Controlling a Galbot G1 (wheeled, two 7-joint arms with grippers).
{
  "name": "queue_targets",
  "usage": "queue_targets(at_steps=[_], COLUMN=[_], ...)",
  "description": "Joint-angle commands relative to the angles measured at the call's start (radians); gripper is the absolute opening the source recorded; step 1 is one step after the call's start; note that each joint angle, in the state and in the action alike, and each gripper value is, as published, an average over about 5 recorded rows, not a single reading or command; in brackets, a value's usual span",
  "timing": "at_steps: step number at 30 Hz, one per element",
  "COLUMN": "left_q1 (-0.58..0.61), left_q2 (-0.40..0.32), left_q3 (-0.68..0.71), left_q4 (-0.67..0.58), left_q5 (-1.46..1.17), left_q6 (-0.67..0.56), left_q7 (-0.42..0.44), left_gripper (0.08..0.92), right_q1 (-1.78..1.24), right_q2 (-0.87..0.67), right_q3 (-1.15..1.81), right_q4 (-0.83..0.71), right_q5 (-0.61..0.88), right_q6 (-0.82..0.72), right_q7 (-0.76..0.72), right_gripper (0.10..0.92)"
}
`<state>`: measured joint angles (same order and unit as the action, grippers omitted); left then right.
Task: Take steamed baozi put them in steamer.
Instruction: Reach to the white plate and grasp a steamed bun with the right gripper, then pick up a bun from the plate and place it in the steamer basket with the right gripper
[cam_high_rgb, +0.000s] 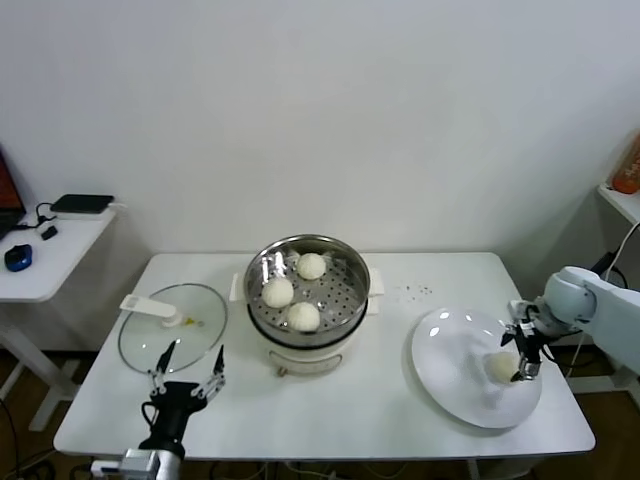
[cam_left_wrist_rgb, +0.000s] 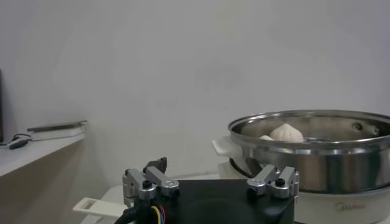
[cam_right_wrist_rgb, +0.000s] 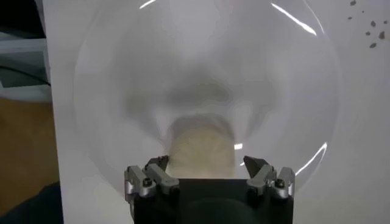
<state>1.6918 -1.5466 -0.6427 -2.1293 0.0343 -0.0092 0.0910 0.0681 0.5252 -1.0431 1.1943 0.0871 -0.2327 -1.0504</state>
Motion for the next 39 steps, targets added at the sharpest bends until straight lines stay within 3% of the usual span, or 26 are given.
queue_targets(at_steps=[1, 16, 26, 39], left_q1=[-0.002, -0.003, -0.004, -0.006], left_q2=[0.002, 0.001, 0.000, 0.001], left_q3=[-0.002, -0.002, -0.001, -0.004], left_q4=[0.002, 0.003, 0.004, 0.006], left_q5=[-0.002, -0.004, -0.003, -0.004], left_q6=[0.001, 0.001, 0.001, -0.002], left_q7=[0.001, 0.000, -0.001, -0.001], left_gripper=[0.823, 0.823, 0.823, 0.823], right_q1=[-0.012, -0.019, -0.022, 0.215], right_q2=[0.021, 0.021, 0.018, 0.005], right_q3=[0.001, 0.006, 0.016, -0.150], right_q4=[-0.015, -0.023, -0.020, 0.046], right_q5=[-0.001, -0.004, -0.006, 0.089], right_q6=[0.000, 0.000, 0.003, -0.010], right_q7=[-0.006, -0.019, -0.024, -0.036], right_gripper=[0.823, 0.817, 0.722, 0.685])
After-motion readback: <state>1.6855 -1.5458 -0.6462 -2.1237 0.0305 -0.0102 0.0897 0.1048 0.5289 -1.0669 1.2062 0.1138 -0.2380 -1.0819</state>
